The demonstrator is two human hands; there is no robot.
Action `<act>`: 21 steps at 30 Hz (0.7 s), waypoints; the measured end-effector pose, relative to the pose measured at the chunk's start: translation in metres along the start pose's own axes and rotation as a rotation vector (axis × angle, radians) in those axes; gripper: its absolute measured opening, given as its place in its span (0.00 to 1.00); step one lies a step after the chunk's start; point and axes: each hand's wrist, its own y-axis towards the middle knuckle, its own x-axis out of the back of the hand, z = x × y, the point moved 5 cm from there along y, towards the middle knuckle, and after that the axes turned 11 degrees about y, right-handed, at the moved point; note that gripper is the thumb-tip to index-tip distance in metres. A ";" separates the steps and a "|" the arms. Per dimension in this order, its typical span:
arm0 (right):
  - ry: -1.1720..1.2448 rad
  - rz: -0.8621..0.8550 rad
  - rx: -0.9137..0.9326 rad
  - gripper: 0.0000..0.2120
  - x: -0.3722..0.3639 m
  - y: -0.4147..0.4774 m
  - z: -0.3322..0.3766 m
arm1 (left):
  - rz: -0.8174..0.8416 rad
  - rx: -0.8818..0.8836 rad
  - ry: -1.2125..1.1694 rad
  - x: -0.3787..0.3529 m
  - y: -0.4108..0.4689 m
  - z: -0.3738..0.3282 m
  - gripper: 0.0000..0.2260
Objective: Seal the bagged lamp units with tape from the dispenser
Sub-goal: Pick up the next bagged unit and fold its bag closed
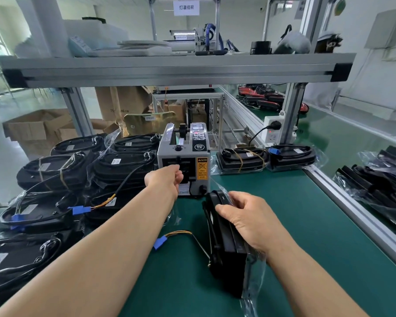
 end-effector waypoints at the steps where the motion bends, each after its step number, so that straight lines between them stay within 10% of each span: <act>1: 0.000 0.001 0.002 0.05 0.000 0.000 0.000 | -0.020 -0.011 -0.021 0.000 0.001 0.000 0.06; 12: -0.010 -0.008 0.006 0.08 0.000 -0.003 0.004 | -0.076 -0.132 -0.033 0.012 -0.008 0.002 0.07; 21: 0.016 -0.017 0.016 0.07 0.000 -0.002 0.003 | 0.452 -0.576 0.189 0.023 -0.078 0.004 0.12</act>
